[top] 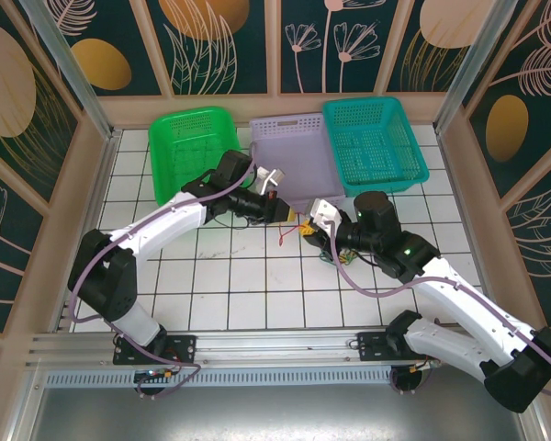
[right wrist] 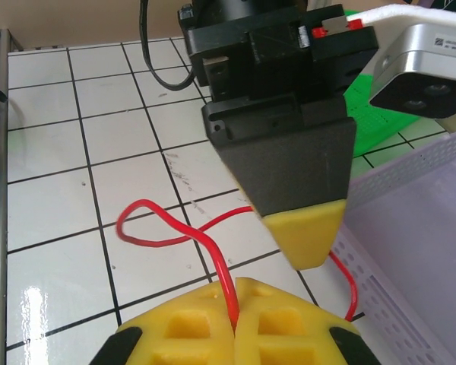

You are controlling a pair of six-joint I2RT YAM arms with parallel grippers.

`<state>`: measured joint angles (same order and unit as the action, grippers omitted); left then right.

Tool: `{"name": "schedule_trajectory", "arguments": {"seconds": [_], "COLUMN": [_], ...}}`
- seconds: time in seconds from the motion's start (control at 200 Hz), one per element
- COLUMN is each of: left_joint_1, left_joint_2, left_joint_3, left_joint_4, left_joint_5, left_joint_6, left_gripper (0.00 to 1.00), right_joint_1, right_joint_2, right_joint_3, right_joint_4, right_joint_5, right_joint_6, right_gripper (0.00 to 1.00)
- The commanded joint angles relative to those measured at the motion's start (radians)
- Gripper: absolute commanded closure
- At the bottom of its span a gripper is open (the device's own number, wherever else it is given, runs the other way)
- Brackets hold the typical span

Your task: Untangle the cables

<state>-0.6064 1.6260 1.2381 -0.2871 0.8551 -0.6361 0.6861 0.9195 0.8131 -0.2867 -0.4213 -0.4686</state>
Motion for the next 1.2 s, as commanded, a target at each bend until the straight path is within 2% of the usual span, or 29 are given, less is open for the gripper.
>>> {"name": "schedule_trajectory", "arguments": {"seconds": [0.0, 0.125, 0.29, 0.596, 0.751, 0.856, 1.016, 1.141, 1.196], "left_joint_1": [0.036, 0.111, 0.18, 0.214, 0.214, 0.214, 0.214, 0.214, 0.214], "left_joint_2": [-0.02, -0.04, 0.0, 0.082, 0.109, 0.115, 0.145, 0.141, 0.134], "left_joint_3": [0.071, 0.152, 0.297, 0.233, 0.131, 0.138, 0.149, 0.134, 0.134], "left_joint_4": [0.075, 0.135, 0.282, 0.874, 1.145, 1.17, 1.217, 1.158, 1.093], "left_joint_5": [-0.132, -0.254, -0.287, -0.331, -0.418, -0.45, -0.44, -0.421, -0.407], "left_joint_6": [-0.099, -0.2, -0.322, -0.749, -0.925, -0.927, -0.963, -0.939, -0.907], "left_gripper": [1.0, 1.0, 1.0, 1.0, 1.0, 1.0, 1.0, 1.0, 0.84], "right_joint_1": [-0.004, 0.026, 0.084, 0.163, 0.17, 0.179, 0.172, 0.082, 0.015], "right_joint_2": [-0.007, -0.007, 0.042, 0.231, 0.262, 0.281, 0.298, 0.289, 0.279], "right_joint_3": [-0.026, -0.047, -0.069, -0.022, -0.02, -0.024, -0.01, 0.035, 0.075], "right_joint_4": [0.002, -0.015, 0.0, 0.034, 0.076, 0.055, 0.026, 0.029, 0.016], "right_joint_5": [-0.034, -0.029, -0.012, -0.077, -0.172, -0.203, -0.226, -0.206, -0.196], "right_joint_6": [0.01, 0.032, 0.115, 0.299, 0.377, 0.391, 0.411, 0.525, 0.581], "right_gripper": [1.0, 1.0, 1.0, 1.0, 1.0, 1.0, 1.0, 1.0, 1.0]}}
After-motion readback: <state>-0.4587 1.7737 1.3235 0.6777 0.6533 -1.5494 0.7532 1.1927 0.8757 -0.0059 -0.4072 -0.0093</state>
